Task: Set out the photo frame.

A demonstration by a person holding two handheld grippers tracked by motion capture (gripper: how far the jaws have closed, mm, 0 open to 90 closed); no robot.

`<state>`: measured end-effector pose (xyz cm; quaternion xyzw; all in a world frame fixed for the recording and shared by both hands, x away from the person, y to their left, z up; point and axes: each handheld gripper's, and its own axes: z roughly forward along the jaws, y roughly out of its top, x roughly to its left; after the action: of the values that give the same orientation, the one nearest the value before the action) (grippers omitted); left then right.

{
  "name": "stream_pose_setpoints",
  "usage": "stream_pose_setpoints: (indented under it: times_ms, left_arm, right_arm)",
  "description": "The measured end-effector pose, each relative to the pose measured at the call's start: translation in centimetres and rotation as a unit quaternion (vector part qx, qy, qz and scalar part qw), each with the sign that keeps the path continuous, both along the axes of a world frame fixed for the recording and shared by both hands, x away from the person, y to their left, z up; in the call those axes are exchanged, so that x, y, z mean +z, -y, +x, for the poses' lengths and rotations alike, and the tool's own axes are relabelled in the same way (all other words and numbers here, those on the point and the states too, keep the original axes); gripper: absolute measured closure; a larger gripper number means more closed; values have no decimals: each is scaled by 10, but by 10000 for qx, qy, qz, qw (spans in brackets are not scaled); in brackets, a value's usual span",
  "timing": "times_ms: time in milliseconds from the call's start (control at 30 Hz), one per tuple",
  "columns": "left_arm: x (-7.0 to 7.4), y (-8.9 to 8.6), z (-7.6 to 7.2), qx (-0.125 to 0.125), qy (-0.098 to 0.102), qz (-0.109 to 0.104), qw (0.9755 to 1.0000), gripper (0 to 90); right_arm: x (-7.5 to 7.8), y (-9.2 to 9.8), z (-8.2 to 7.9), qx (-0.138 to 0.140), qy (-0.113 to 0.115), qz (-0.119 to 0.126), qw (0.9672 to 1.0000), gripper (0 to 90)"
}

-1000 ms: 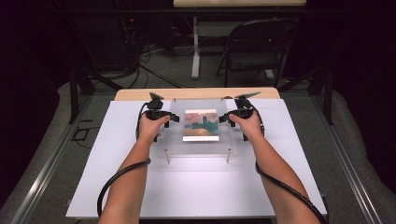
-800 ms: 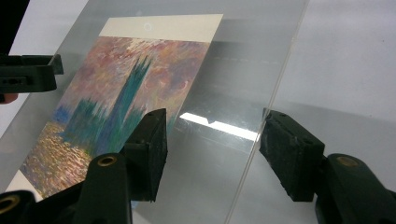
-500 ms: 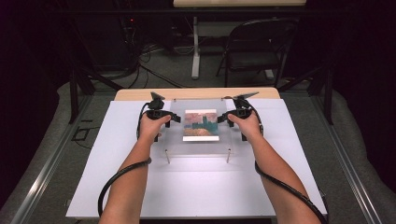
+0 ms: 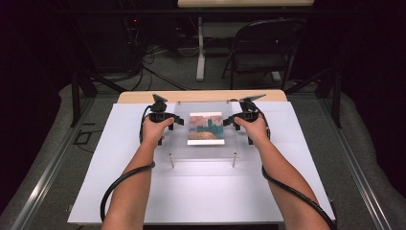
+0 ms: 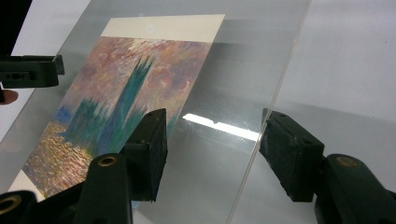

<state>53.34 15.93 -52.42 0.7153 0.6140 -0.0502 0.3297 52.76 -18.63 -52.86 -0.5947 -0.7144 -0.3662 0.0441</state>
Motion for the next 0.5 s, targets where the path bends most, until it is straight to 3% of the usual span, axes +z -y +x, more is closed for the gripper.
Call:
stream_pose_setpoints:
  times_ms: [500]
  left_arm:
    - [6, -4, -3, -64, 95, -36, 9999, 445]
  right_arm:
    - [6, 0, -3, 102, 105, -79, 9999, 415]
